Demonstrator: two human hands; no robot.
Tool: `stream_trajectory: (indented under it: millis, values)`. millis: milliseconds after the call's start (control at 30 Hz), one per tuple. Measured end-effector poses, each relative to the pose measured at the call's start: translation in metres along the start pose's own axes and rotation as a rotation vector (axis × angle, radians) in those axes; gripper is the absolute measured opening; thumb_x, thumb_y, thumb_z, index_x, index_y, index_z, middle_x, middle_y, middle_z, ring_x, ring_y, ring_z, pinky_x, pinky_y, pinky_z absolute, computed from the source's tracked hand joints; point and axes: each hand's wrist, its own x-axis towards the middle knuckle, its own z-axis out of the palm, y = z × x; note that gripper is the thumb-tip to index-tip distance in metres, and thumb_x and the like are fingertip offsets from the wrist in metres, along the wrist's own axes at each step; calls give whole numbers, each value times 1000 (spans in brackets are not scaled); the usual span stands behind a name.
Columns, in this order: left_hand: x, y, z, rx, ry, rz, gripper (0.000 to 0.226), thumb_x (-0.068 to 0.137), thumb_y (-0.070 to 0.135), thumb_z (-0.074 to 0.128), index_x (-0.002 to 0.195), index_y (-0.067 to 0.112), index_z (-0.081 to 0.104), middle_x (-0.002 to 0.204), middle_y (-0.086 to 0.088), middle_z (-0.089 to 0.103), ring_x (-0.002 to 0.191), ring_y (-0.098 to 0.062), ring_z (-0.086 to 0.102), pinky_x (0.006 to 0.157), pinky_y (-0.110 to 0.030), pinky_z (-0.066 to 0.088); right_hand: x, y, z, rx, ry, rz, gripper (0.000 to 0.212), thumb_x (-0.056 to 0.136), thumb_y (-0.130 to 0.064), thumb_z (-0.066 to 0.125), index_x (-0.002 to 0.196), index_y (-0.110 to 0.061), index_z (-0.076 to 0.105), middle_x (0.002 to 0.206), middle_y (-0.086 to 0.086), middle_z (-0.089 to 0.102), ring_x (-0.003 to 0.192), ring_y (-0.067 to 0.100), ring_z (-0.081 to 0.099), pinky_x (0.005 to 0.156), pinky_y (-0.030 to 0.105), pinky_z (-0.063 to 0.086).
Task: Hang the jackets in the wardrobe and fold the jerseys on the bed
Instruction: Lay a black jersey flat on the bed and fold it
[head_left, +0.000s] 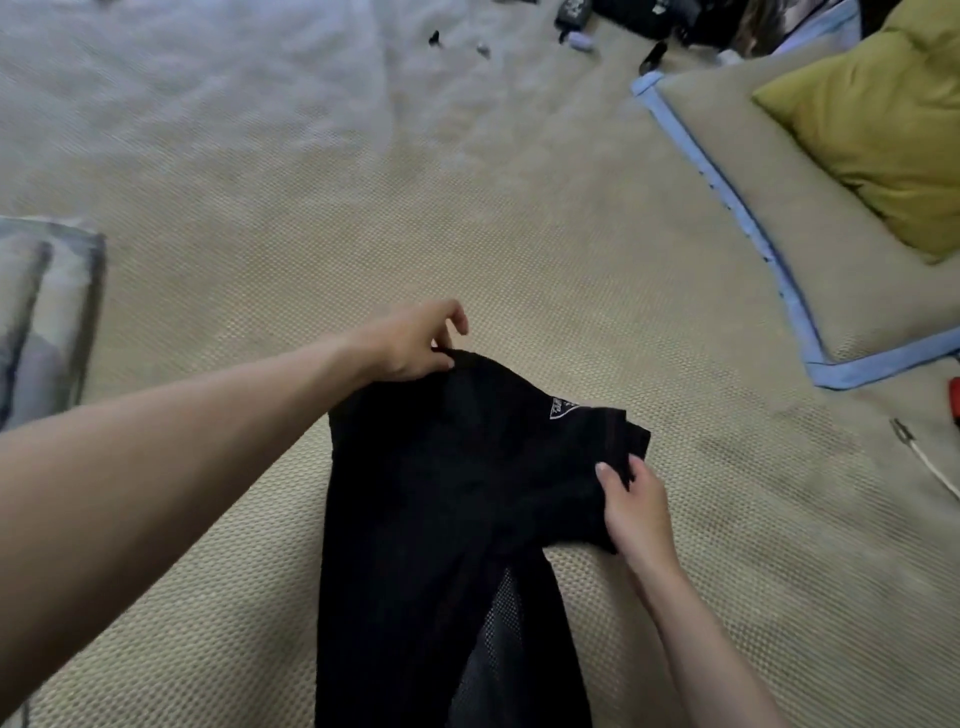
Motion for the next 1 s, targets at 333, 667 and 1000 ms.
stream_trajectory:
  millis: [333,667,1000]
  values:
    - [17,-17,36,318,13,-82,23,99,37,58,119,27,63,126,2,59,124,-23,52,110,-47,36,26,19,-4,32,-40,63,34,99,-40,62,124,-17,63,120,-8,69,112,10,65,103,33,50]
    - [36,-3,36,123,176,-83,13,101,33,55,113,30,60,113,2,66,109,-25,60,101,-52,46,44,22,-8,8,251,0,18,107,-22,48,116,-15,63,106,-5,69,95,15,66,79,30,49]
    - [-10,-3,75,363,313,5,47,96,41,58,138,20,51,138,-8,52,128,-31,50,112,-50,32,31,24,-31,-313,149,107,56,92,-64,59,116,-17,41,90,-7,58,76,11,57,72,35,45]
